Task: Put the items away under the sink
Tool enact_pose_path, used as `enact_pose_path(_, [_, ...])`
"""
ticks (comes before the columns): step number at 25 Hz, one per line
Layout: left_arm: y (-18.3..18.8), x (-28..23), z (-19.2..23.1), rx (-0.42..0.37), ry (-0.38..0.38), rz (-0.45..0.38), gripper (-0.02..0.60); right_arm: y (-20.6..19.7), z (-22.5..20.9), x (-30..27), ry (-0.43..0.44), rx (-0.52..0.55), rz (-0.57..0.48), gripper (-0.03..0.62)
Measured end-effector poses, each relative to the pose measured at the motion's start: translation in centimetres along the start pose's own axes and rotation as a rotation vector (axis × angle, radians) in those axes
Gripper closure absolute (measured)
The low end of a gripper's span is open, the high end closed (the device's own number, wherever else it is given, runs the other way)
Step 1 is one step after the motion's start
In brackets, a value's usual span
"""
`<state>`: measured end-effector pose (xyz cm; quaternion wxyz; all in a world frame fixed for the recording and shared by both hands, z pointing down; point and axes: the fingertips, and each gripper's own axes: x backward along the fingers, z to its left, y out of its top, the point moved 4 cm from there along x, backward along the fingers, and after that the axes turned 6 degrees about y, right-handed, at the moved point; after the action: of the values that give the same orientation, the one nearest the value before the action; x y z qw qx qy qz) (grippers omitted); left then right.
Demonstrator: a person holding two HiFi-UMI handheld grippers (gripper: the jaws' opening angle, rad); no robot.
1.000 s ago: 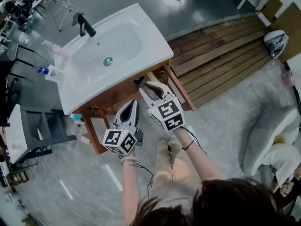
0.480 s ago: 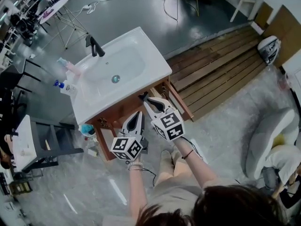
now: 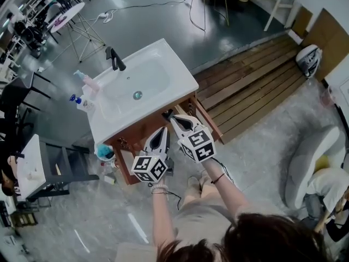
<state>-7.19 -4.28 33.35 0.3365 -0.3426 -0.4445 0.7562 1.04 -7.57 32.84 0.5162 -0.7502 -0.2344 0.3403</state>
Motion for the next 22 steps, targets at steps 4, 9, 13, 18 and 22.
enact_pose_path(4, [0.9,0.5,-0.4,0.0,-0.001,-0.02,0.581,0.9,0.2,0.6,0.003,-0.013,-0.011,0.577])
enact_pose_path(9, [2.2,0.9,-0.7,-0.017,0.005,-0.049,0.581,1.4,0.3,1.1,0.0,-0.02,-0.022,0.577])
enact_pose_path(13, [2.6,1.2,-0.5,-0.028,0.017,-0.055,0.581,1.7,0.3,1.0,0.004,-0.023,-0.033,0.577])
enact_pose_path(18, [2.6,1.6,-0.7,-0.021,0.018,-0.061,0.581,2.1,0.7,0.9,0.021,-0.028,-0.045,0.577])
enact_pose_path(22, [2.9,1.8,-0.6,-0.021,0.023,-0.069,0.581,2.6,0.9,0.7,0.039,-0.02,-0.053,0.577])
